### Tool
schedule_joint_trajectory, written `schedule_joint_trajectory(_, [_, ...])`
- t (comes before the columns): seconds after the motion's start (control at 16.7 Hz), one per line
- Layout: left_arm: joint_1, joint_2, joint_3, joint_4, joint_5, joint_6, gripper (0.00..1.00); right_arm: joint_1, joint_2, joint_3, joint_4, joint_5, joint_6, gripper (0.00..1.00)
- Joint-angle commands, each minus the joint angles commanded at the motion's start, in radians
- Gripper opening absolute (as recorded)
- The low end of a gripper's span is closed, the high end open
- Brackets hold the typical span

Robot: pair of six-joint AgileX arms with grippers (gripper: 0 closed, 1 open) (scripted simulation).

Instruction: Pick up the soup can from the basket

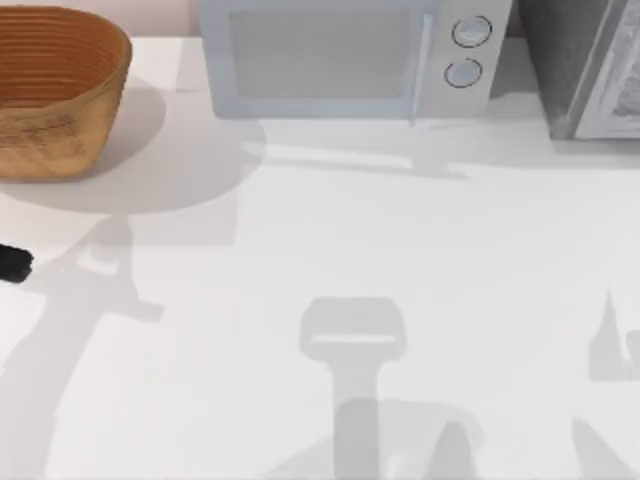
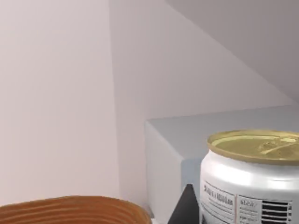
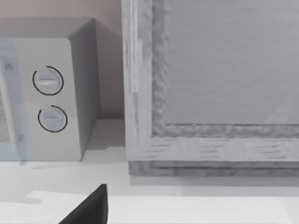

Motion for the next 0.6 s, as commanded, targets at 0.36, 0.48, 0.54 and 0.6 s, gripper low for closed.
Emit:
schedule_joint_trajectory(0.36, [-0.024, 0.337, 0.192, 0.226, 0.201, 0.003, 0.00, 0.000, 0.000, 0.000, 0.000, 0.000, 0.000, 1.00])
schedule_joint_trajectory(0.48, [-0.032, 0.445, 0.251, 0.294, 0.266, 0.005, 0.00, 0.000, 0.000, 0.000, 0.000, 0.000, 0.000, 1.00])
schedule_joint_trajectory(0.54, [-0.036, 0.499, 0.279, 0.327, 0.298, 0.006, 0.00, 0.000, 0.000, 0.000, 0.000, 0.000, 0.000, 1.00])
schedule_joint_trajectory(0.6, [-0.040, 0.555, 0.304, 0.356, 0.330, 0.006, 0.00, 0.000, 0.000, 0.000, 0.000, 0.000, 0.000, 1.00])
